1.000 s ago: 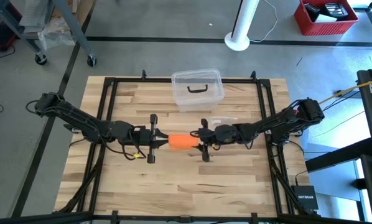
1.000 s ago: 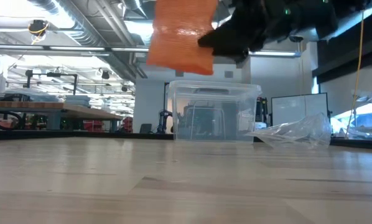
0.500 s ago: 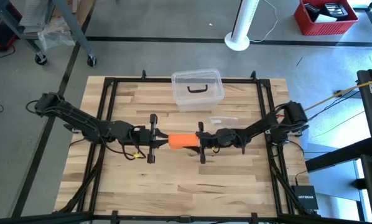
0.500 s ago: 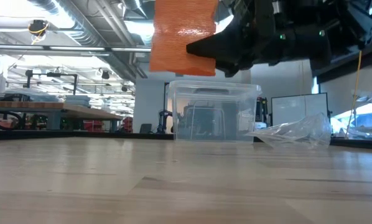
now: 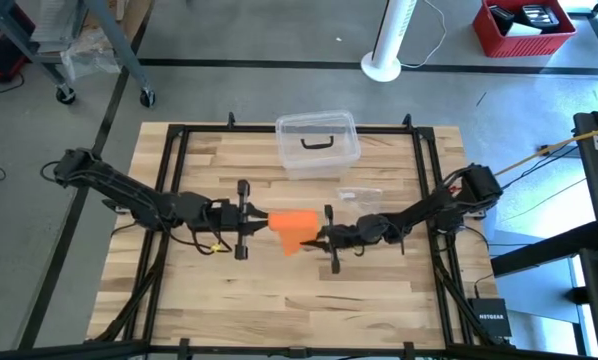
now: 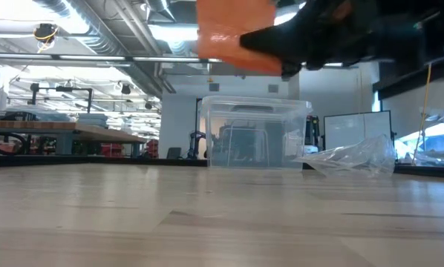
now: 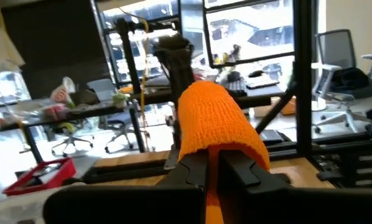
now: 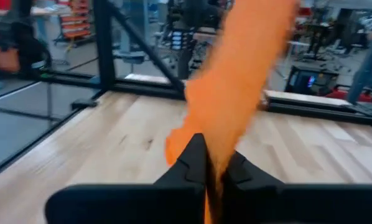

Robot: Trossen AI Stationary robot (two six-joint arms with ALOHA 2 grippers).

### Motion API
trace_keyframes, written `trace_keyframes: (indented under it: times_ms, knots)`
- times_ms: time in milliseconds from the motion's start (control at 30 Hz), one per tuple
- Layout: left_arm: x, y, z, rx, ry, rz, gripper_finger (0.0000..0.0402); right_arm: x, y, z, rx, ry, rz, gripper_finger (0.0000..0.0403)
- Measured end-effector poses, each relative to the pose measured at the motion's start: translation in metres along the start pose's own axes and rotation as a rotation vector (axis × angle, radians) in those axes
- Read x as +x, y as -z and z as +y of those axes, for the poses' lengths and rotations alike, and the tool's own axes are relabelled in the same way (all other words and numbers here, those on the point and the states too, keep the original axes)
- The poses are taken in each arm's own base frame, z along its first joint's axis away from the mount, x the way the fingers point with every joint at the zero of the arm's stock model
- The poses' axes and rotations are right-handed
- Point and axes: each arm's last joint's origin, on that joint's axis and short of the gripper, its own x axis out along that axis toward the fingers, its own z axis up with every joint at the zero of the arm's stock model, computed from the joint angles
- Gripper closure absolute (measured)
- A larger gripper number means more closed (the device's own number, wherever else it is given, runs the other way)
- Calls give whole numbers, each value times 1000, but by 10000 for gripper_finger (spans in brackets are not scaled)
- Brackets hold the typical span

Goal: Roll bandage
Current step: Roll the orange bandage

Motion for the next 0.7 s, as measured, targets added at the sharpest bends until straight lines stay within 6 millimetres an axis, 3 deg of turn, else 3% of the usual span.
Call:
trace_keyframes:
  times_ms: [267, 533, 700]
  knots:
    - [1, 1, 10, 76, -107, 31, 396, -13, -21, 32, -1, -94, -24, 398]
    - [4, 14, 20, 180, -188, 150, 396, -19, -69, 59, -57, -177, -102, 400]
    - [10, 24, 15, 233, -171, 192, 398, -16, -105, 64, -142, -182, -138, 401]
